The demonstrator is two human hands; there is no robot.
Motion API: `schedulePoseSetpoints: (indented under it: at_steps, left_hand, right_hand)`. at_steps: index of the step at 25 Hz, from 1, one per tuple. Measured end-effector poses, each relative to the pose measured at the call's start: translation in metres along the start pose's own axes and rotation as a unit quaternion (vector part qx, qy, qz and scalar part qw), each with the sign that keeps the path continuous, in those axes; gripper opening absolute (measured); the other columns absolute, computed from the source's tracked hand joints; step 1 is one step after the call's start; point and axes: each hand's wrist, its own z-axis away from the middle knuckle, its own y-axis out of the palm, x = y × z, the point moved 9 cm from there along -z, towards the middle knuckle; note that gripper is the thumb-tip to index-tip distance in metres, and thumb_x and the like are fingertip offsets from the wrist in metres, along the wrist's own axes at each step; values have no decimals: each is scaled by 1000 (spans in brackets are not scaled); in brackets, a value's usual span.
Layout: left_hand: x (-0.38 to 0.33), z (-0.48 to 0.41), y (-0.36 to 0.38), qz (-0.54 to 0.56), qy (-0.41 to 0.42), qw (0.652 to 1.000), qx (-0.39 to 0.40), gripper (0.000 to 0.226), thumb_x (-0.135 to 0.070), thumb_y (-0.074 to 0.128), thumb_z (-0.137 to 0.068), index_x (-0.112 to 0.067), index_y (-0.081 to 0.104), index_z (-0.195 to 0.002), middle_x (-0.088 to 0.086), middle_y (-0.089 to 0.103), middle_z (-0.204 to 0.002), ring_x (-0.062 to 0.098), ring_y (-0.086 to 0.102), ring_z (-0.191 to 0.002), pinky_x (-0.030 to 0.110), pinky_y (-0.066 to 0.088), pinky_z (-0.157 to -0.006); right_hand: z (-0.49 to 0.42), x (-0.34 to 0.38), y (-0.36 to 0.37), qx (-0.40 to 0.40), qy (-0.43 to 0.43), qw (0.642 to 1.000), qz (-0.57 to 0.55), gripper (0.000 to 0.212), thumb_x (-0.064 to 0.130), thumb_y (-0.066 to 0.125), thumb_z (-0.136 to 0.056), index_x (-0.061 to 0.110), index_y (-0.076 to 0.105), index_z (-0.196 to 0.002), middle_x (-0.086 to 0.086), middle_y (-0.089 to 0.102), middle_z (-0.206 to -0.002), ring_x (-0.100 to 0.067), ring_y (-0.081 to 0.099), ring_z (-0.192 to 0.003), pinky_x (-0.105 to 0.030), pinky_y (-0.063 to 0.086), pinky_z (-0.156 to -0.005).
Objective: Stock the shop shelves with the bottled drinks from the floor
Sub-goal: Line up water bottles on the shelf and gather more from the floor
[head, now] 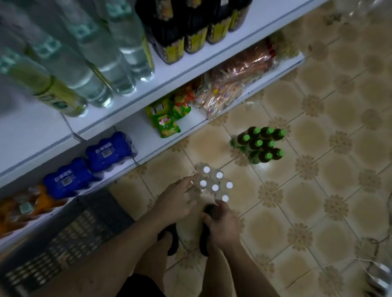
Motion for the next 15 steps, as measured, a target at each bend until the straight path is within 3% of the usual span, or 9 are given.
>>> schedulePoseSetpoints:
  at_steps: [5,7,10,15]
  left_hand:
    - [36,-96,71,12,-26,998,64,59,-23,65,-89,-27,42,-143,-9,56,-129,17,55,-120,26,44,-97]
    - [58,-133,100,18,-54,995,79,55,-22,66,-89,-22,46,-140,-1,56,-135,18,53,-121,28,43,-100]
    - [97,-183,145,-1,-90,991,103,51,-20,62,-91,-19,46,-140,2,53,-138,15,51,-116,25,41,-95]
    - [131,-239,205,-45,-138,982,124,49,-46,59,-88,-28,47,-132,-1,56,-128,22,55,-113,44,45,-100]
  right_hand:
    - [-88,-46,30,47,19,999,4,43,27,67,-90,17,52,-130,6,61,-110,-16,59,-102,-19,37,-66]
    - [-122,-65,35,50,20,998,13,49,28,66,-90,17,50,-135,0,65,-119,-18,60,-103,-22,37,-73]
    - [-161,-97,42,73,41,996,1,50,28,66,-91,17,48,-137,-2,64,-122,-13,53,-91,-23,38,-74]
    - [-220,-138,35,86,68,994,3,55,27,66,-89,21,46,-140,1,60,-129,-17,60,-108,-25,42,-83]
